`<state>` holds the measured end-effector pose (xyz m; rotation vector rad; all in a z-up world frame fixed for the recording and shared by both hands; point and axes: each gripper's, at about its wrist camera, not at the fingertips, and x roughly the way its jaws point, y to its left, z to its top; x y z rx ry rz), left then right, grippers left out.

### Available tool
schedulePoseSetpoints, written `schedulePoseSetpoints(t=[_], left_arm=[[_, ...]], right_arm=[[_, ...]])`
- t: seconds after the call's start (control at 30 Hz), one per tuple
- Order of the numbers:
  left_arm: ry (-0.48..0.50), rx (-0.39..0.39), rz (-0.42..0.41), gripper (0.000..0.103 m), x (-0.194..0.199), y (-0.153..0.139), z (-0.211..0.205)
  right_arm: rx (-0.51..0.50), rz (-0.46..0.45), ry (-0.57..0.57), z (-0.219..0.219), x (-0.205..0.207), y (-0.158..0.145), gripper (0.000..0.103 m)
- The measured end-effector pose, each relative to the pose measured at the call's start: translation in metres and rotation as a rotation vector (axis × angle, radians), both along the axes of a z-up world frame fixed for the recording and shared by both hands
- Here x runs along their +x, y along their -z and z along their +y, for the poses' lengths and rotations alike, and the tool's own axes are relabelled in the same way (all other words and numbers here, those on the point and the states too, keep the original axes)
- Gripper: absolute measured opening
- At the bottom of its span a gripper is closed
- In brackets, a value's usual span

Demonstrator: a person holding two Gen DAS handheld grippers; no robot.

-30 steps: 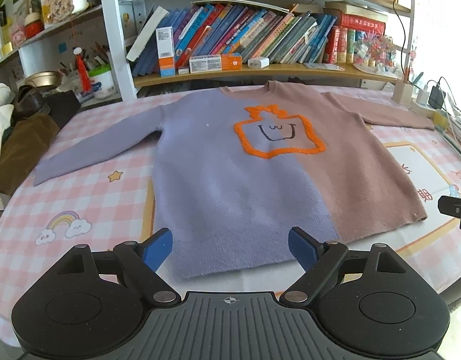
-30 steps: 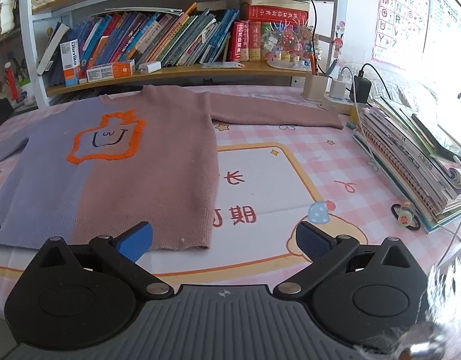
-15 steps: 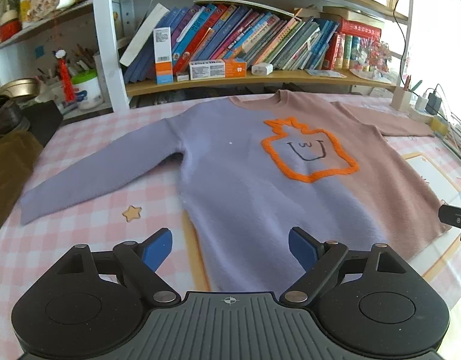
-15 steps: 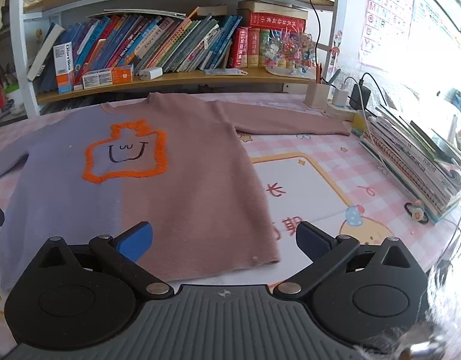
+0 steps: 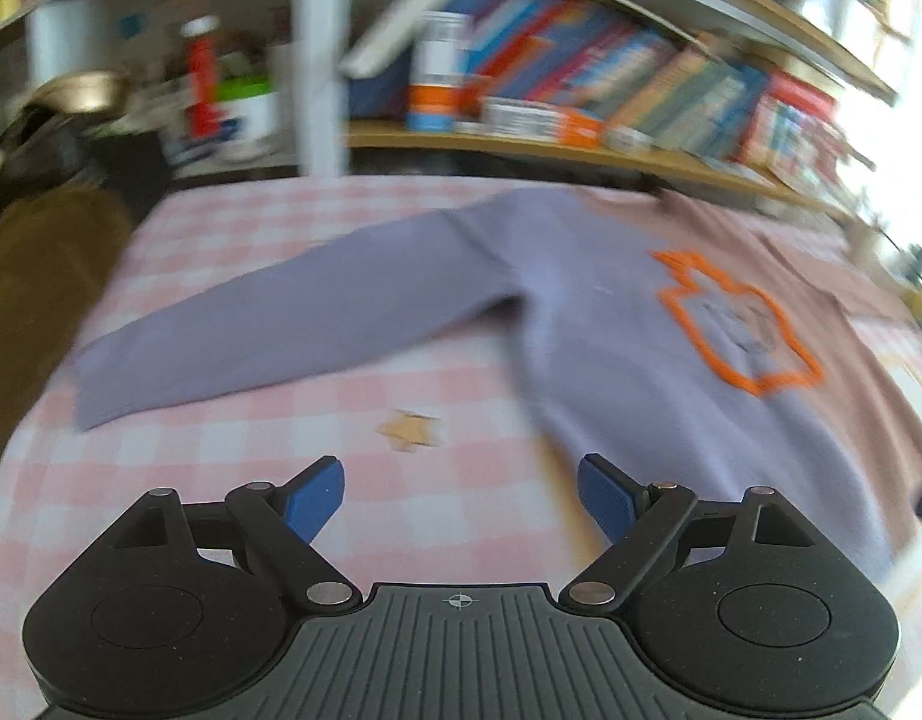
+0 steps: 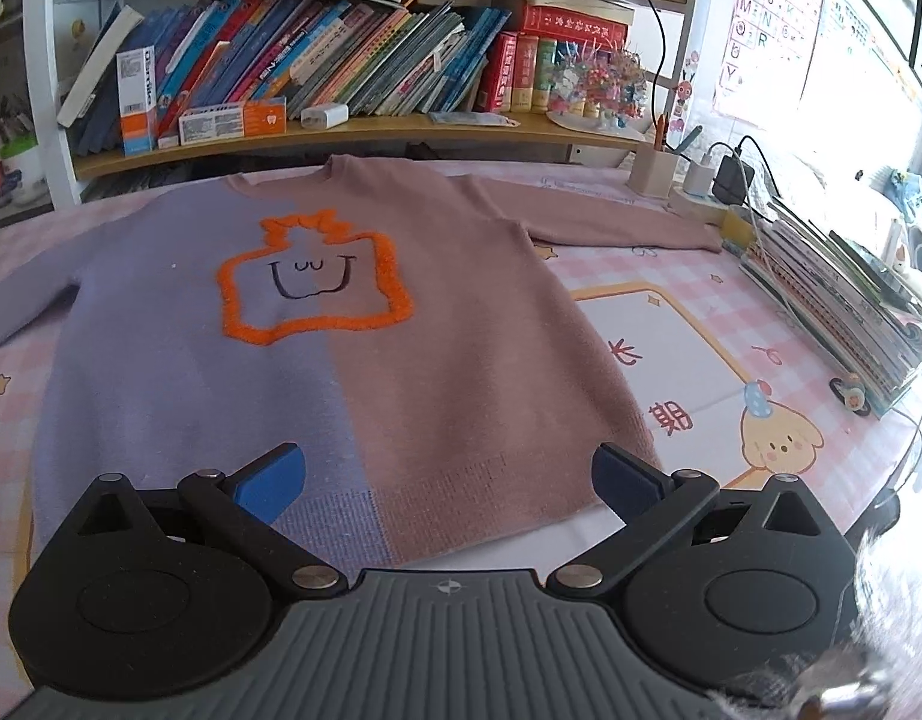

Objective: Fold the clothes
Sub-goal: 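Reach the left gripper to the lavender sleeve cuff and close on it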

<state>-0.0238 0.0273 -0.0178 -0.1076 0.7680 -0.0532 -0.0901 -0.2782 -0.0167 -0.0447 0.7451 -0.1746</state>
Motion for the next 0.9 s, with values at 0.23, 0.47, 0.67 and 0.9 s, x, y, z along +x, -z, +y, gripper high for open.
schedulePoseSetpoints(t=[0.23, 0.47, 0.67, 0.9], left_arm=[[-0.29, -0.076, -0.017, 0.087, 0.013, 0.016, 0.084], [-0.49, -0.142, -0.044, 0.085, 0.021, 0.028, 0.132], [-0.639, -0.191, -0.065, 0.053, 0.029, 0.037, 0.158], [-0.604, -0.357, -0.08, 0.041, 0.041, 0.042, 0.15]], right_arm=[[-0.03, 0.022, -0.013, 0.015, 0.006, 0.002, 0.103], [-0.063, 0.027, -0.038, 0.022, 0.011, 0.001, 0.103], [-0.08, 0.033, -0.02, 0.019, 0.011, 0.001, 0.103], [-0.085, 0.038, 0.02, 0.011, 0.009, 0.001, 0.103]])
